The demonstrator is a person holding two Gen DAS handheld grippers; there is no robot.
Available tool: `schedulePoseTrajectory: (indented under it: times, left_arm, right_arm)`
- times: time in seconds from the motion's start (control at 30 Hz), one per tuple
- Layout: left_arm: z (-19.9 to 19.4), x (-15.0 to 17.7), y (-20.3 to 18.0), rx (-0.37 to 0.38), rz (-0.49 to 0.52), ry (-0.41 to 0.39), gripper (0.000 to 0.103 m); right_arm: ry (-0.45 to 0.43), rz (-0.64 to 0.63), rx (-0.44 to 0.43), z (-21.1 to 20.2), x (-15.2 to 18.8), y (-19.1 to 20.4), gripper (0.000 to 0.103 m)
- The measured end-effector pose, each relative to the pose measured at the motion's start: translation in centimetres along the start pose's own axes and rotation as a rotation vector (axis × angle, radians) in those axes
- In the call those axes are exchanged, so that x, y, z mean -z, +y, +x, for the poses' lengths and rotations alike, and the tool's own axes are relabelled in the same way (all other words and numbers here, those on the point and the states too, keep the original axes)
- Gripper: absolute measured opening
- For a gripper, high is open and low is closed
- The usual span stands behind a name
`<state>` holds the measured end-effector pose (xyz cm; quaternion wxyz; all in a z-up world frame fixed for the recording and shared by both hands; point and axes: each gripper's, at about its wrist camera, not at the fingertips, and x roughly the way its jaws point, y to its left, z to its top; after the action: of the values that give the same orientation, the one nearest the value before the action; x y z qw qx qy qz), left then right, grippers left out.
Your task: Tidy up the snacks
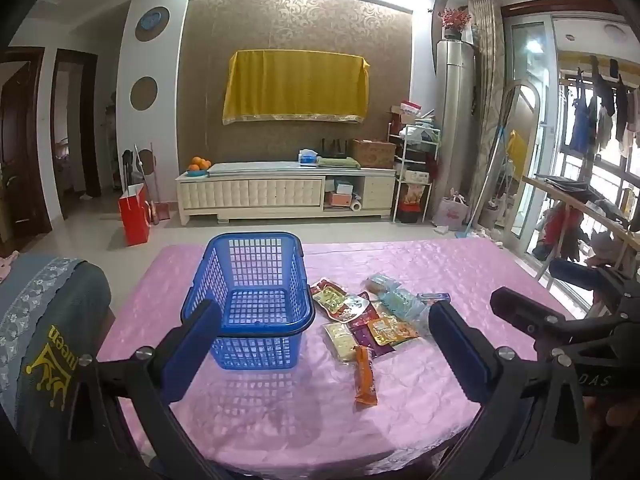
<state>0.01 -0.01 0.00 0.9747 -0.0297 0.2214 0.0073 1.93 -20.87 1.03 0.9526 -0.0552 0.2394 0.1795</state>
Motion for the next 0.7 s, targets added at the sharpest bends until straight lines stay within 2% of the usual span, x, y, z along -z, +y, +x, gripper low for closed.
schedulePoseTrajectory:
  times: [0.17,0.7]
  left_arm:
    - [-0.01,0.01,0.01,0.003,-0.003,-0.003,0.103]
    - [-0.36,0.07,0.03,0.003,-0.005,0.005,0.103]
  right_arm:
    - [-0.025,-0.002,0.000,-0.44,0.05,-0.06,0.103]
    - [0.005,0.002,-0.006,-0.13,0.20,-0.03,0.103]
